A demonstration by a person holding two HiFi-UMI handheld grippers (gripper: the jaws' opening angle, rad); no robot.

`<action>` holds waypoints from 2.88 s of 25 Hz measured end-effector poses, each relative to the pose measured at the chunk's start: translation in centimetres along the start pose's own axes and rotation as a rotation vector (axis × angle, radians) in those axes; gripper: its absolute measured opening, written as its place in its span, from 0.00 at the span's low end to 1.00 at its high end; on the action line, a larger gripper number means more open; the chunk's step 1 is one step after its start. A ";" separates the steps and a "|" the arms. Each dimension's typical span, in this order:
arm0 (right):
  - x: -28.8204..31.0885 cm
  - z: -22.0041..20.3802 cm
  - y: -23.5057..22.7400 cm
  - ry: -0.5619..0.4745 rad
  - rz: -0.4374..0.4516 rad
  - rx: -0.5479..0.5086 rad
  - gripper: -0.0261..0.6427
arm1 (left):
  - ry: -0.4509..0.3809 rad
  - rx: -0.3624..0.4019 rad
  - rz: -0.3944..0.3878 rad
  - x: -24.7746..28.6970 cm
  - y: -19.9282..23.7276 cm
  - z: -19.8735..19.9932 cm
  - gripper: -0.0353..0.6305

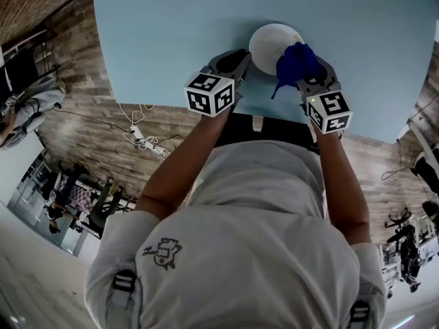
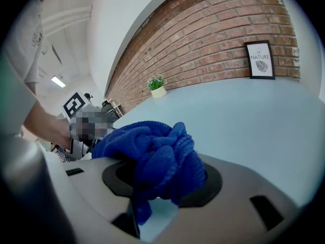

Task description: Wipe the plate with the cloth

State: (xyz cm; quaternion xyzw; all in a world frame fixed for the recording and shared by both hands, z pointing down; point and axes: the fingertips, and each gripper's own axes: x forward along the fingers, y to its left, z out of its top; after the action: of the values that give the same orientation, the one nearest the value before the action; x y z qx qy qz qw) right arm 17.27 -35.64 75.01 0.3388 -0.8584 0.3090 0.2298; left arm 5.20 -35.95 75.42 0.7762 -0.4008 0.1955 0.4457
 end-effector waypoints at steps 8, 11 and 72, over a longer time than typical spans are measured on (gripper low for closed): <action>0.4 -2.6 -1.9 0.041 -0.011 0.040 0.28 | 0.011 -0.058 0.003 1.3 0.4 -1.2 0.16; 0.3 -2.6 -2.1 0.040 -0.003 0.036 0.28 | 0.010 -0.070 -0.011 1.7 -0.1 -1.0 0.20; -14.3 14.0 28.4 -0.255 -0.288 -0.520 0.28 | -0.373 0.041 -0.444 -32.8 -11.2 2.3 0.09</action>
State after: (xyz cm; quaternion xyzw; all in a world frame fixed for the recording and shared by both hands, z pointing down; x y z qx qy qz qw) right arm 3.62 -22.48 45.91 0.4226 -0.8738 -0.0015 0.2408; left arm -5.77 -20.07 46.51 0.8763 -0.2922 -0.0450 0.3804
